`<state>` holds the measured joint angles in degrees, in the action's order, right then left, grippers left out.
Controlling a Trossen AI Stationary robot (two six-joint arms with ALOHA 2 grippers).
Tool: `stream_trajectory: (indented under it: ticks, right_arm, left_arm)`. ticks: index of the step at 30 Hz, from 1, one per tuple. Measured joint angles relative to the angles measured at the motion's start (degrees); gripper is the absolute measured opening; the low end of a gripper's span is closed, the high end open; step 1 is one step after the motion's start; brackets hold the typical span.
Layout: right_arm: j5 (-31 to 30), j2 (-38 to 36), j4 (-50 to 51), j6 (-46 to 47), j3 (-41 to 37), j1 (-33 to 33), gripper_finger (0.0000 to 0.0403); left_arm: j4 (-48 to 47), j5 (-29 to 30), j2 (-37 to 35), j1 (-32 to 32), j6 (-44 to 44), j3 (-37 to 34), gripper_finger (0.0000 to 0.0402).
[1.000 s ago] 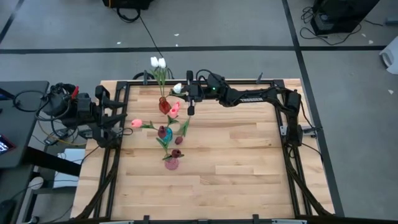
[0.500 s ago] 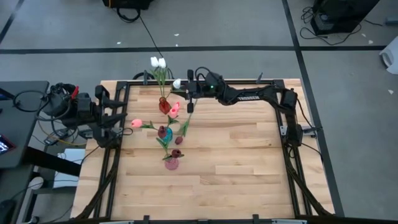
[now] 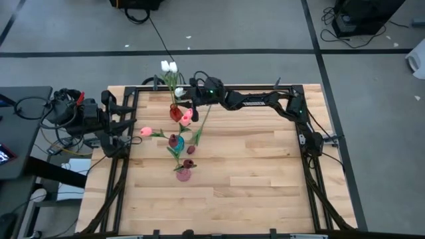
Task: Sort flowers into vase by color
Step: Put the red flower into the pink vase
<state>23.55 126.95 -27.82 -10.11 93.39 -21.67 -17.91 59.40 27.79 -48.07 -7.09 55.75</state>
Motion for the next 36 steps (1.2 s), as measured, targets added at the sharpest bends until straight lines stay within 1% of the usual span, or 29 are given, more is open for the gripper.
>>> stream_trajectory:
  ticks: [4, 7, 11, 15, 19, 22, 29, 32, 36]
  right_arm:
    - [0.71, 0.51, 11.51, -1.0, 4.65, -0.28, 0.0145]
    - [1.68, -1.25, 20.6, -3.76, 5.79, -0.71, 0.0172]
    - [1.94, -5.0, 30.4, -7.5, 5.83, -1.27, 0.0194]
    - [1.76, -7.96, 38.02, -10.91, 5.86, -1.69, 0.0211]
    - [2.27, -10.12, 44.6, -13.68, 5.86, -2.16, 0.0221]
    - [3.23, -10.79, 47.4, -14.72, 5.86, -2.39, 0.0221]
    - [2.17, -11.88, 56.45, -17.44, 5.83, -3.2, 0.022]
    - [3.09, -11.88, 57.06, -17.42, 4.27, -3.68, 0.022]
    - [0.39, -11.88, 56.5, -20.03, -0.17, -3.36, 0.022]
  left_arm:
    - [-0.02, 0.01, 0.0, 0.0, 0.04, 0.0, 0.0183]
    - [-0.07, 0.01, 0.0, 0.0, 0.04, -0.02, 0.0183]
    - [-0.11, 0.02, -0.02, 0.0, 0.07, -0.04, 0.0183]
    - [-0.26, 0.04, -0.02, 0.0, 0.07, -0.04, 0.0183]
    - [-0.28, 0.04, -0.02, 0.0, 0.07, -0.04, 0.0183]
    - [-0.26, 0.06, -0.02, 0.0, 0.07, -0.04, 0.0183]
    - [0.06, 0.21, -0.04, 0.0, 0.26, -0.04, 0.0183]
    - [0.09, 0.21, -0.04, 0.0, 0.3, -0.04, 0.0183]
    - [0.04, 0.21, -0.04, 0.0, 0.31, -0.04, 0.0183]
